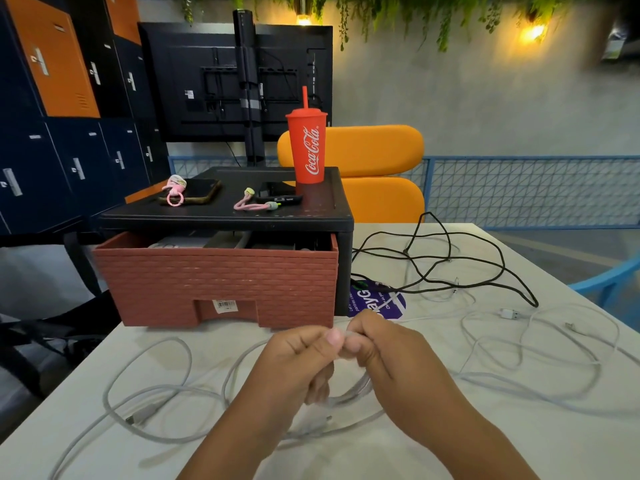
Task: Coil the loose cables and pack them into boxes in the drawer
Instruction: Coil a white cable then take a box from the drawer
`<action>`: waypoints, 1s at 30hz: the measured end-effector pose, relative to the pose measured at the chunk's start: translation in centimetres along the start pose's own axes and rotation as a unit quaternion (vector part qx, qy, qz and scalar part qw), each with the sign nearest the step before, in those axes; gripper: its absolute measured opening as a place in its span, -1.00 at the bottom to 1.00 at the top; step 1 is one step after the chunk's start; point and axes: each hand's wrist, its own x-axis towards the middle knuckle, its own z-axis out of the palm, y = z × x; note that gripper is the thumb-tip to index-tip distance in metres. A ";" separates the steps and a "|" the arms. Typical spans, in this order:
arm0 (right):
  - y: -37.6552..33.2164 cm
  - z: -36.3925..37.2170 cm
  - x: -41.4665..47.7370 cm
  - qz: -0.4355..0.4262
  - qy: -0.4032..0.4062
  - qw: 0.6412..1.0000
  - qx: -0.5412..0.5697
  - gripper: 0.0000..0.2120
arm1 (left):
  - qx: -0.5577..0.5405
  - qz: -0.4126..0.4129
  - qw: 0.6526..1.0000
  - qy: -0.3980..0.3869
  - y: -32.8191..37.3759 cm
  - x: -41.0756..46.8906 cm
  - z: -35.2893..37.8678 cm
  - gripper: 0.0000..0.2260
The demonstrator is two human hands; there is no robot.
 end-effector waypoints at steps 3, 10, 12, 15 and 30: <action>0.0 -0.1 0.1 0.019 0.049 0.997 0.050 -0.68 | -0.032 -0.005 0.999 0.028 -0.3 0.3 -0.3 -0.75; -0.7 0.4 0.4 0.086 0.075 0.975 0.190 -0.69 | -0.103 -0.035 0.990 0.093 0.1 0.1 0.8 -0.64; -0.7 0.2 0.5 0.078 0.068 0.979 0.175 -0.72 | -0.115 -0.037 0.984 0.133 0.2 0.2 0.9 -0.62; -0.3 -0.4 0.5 0.033 0.099 0.989 0.109 -0.77 | -0.094 -0.041 0.984 0.149 0.4 0.4 0.9 -0.52; -0.2 0.9 0.7 0.137 0.147 0.969 0.143 -0.59 | -0.088 -0.069 0.990 0.081 1.2 -0.4 1.5 -0.61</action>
